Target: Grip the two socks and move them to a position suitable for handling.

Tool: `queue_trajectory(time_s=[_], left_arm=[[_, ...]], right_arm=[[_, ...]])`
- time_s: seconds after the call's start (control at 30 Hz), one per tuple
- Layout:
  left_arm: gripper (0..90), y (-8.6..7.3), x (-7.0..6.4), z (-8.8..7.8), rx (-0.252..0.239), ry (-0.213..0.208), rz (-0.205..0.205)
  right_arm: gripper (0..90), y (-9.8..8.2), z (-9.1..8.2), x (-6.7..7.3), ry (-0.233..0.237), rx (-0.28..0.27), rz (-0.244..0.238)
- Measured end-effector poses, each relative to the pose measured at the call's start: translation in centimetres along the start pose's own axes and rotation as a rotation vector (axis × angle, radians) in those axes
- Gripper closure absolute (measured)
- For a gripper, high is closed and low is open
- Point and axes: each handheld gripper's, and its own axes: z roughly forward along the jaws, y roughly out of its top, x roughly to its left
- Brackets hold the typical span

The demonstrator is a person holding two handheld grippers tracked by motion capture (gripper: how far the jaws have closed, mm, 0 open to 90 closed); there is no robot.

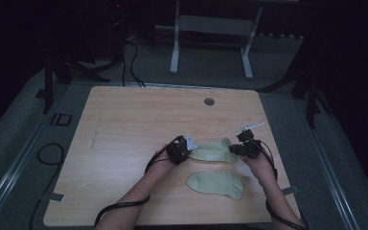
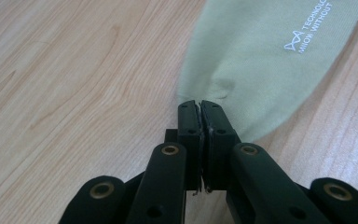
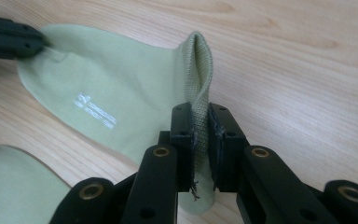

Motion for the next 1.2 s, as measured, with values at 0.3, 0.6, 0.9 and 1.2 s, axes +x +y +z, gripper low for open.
queue_trajectory(time_s=[0.3, 0.6, 0.9, 1.2], left_arm=[[86.5, 0.3, -0.1, 0.2, 0.004, 0.007, 0.015], [86.5, 0.3, 0.0, 0.3, -0.004, 0.001, -0.007], [86.2, 0.3, 0.0, 0.3, -0.006, -0.005, -0.013], [85.5, 0.6, -0.1, 0.5, -0.008, -0.014, -0.011]], right_arm=[[70.1, -0.6, 0.1, -1.3, -0.028, 0.011, 0.026], [84.1, -0.6, 0.8, -0.2, -0.024, 0.004, -0.028], [84.1, -0.6, 3.1, -0.6, -0.078, 0.019, -0.040], [84.1, -0.3, 3.1, -1.4, -0.108, 0.024, -0.027]])
